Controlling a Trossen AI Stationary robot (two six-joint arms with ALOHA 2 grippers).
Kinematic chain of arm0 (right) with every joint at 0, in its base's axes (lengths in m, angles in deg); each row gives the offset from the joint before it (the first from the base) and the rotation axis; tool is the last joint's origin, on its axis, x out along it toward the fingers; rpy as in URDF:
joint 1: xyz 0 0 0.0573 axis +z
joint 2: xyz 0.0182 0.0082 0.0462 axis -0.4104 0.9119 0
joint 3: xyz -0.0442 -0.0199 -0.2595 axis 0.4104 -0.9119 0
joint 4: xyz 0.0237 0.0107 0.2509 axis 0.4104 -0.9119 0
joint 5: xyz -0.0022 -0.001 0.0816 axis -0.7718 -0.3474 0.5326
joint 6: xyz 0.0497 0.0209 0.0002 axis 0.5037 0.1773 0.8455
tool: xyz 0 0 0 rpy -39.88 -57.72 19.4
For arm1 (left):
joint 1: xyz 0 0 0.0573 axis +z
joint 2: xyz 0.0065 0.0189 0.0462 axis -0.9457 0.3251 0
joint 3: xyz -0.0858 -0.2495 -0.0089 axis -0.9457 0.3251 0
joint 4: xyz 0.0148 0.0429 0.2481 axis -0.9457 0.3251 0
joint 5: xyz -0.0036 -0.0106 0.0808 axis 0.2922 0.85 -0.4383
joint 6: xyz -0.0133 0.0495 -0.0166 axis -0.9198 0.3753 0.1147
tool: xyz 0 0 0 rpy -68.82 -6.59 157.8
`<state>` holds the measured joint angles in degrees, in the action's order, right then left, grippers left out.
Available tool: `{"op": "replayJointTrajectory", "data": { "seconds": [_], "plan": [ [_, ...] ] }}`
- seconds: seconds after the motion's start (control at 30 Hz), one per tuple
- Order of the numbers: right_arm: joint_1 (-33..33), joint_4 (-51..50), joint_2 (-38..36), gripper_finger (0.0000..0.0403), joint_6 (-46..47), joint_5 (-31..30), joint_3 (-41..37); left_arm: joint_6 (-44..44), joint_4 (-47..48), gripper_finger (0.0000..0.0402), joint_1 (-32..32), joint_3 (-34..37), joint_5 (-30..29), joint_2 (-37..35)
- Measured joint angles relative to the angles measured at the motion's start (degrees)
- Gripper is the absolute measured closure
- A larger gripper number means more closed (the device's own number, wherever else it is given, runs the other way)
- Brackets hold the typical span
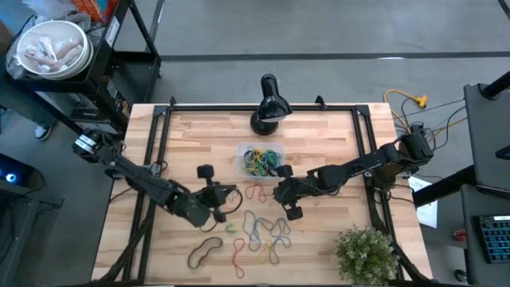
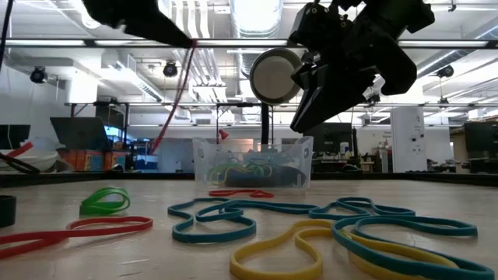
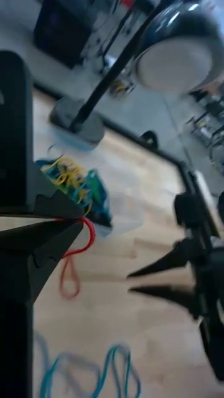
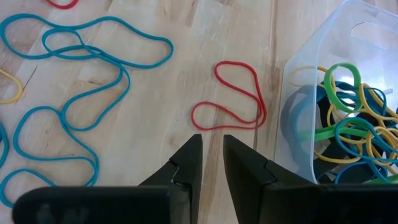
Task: Pick and place rubber bands into bin
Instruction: Put the red rubber band into the transparent bin
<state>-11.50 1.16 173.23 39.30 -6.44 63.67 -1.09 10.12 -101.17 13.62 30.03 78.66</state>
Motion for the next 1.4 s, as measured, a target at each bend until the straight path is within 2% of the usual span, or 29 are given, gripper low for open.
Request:
{"op": "replayJointTrajectory", "data": {
  "seconds": [0.23, 0.5, 0.9, 1.2, 1.4],
  "plan": [
    [0.0, -0.4, 0.0, 0.0344, 0.0, 0.0, 0.0, 12.6, -8.2, 0.0401, 6.9, 0.0, 2.3, 0.0],
    [0.0, -0.4, 0.0, 0.0344, -0.3, 0.0, 0.0, 19.8, -12.9, 0.0401, 15.4, 0.1, 7.1, 0.0],
    [0.0, -0.5, 0.0, 0.0344, -0.5, 0.0, 0.0, 20.2, -13.9, 0.0401, 27.4, 0.2, 20.7, 2.9],
    [0.0, -0.9, 0.0, 0.0344, -0.5, 0.0, 0.0, 20.0, -14.1, 0.0402, 31.2, 0.2, 28.3, 9.0],
    [0.0, -1.8, 0.0, 0.0344, -0.5, 0.0, -0.1, 20.0, -14.1, 0.0402, 31.7, -0.3, 28.9, 10.3]
  ]
}}
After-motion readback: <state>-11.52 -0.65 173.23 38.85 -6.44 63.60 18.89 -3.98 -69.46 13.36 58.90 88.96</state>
